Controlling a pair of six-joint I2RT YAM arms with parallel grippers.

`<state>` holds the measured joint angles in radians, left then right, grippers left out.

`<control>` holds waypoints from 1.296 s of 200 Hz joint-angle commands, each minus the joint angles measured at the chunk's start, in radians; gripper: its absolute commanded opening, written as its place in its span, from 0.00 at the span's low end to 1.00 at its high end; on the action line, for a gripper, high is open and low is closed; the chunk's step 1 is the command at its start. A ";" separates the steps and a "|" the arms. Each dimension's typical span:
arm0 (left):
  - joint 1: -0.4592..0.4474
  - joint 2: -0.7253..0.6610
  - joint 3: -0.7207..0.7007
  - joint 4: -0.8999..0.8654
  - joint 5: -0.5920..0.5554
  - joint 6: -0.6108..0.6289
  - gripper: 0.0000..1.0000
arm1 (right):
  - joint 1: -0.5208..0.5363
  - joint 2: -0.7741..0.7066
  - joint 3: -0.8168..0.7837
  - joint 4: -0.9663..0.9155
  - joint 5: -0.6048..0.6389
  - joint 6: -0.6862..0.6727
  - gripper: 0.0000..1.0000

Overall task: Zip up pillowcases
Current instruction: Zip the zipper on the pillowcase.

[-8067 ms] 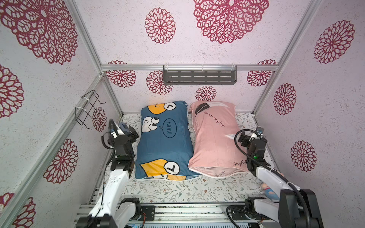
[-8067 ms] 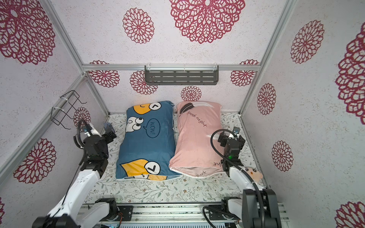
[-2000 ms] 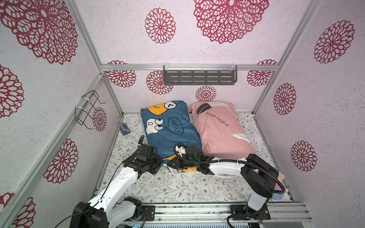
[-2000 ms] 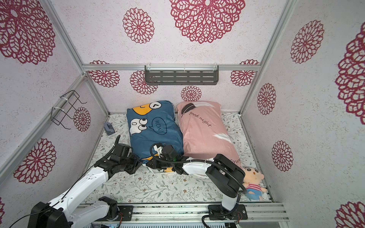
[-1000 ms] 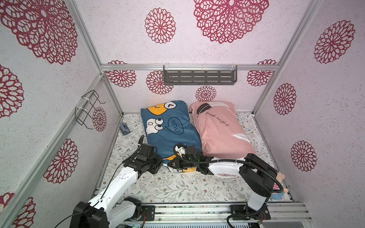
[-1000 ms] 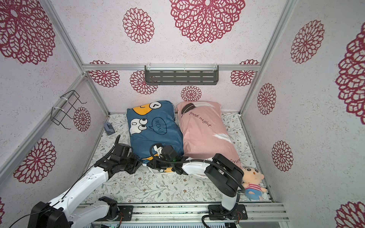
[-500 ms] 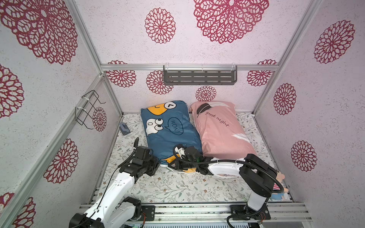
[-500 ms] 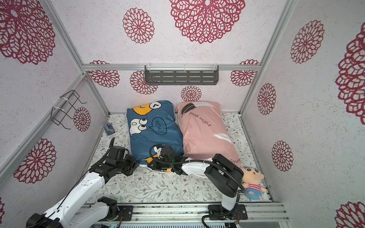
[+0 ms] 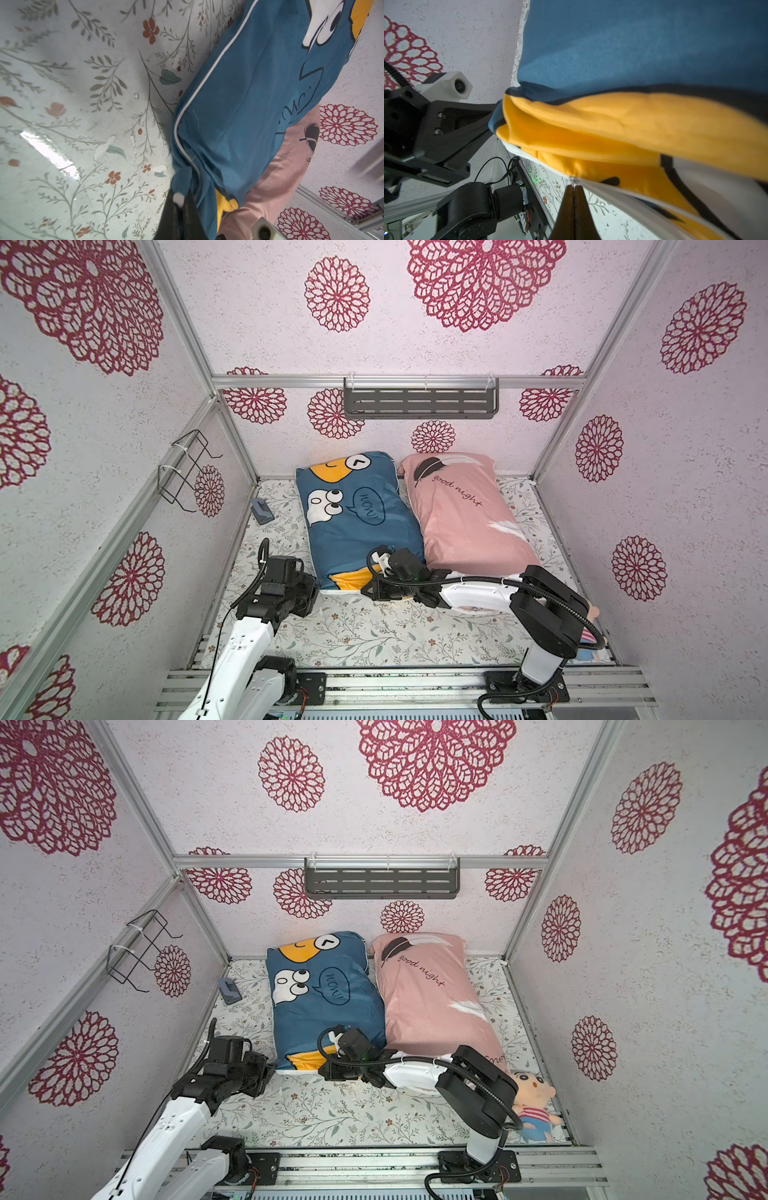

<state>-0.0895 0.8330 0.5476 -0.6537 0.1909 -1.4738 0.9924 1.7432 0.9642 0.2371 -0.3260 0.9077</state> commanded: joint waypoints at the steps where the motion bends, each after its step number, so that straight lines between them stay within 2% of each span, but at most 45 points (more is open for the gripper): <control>1: 0.051 -0.040 -0.016 -0.052 -0.051 0.021 0.00 | 0.002 -0.051 0.024 -0.090 0.062 -0.039 0.00; 43: 0.128 -0.093 -0.050 -0.065 -0.057 0.015 0.00 | 0.008 -0.070 0.021 -0.161 0.125 -0.045 0.00; 131: 0.301 -0.069 -0.038 -0.031 -0.073 0.091 0.00 | 0.016 -0.126 -0.026 -0.283 0.246 -0.047 0.00; 216: 0.446 0.015 0.014 -0.014 -0.084 0.244 0.00 | 0.019 -0.205 -0.108 -0.408 0.329 -0.040 0.00; 259: 0.489 0.069 0.032 0.011 -0.085 0.301 0.00 | 0.019 -0.268 -0.163 -0.488 0.388 -0.023 0.00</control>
<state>0.3687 0.8845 0.5434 -0.6899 0.1658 -1.2263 1.0100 1.5345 0.8230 -0.1513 -0.0135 0.8757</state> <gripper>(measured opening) 0.048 0.046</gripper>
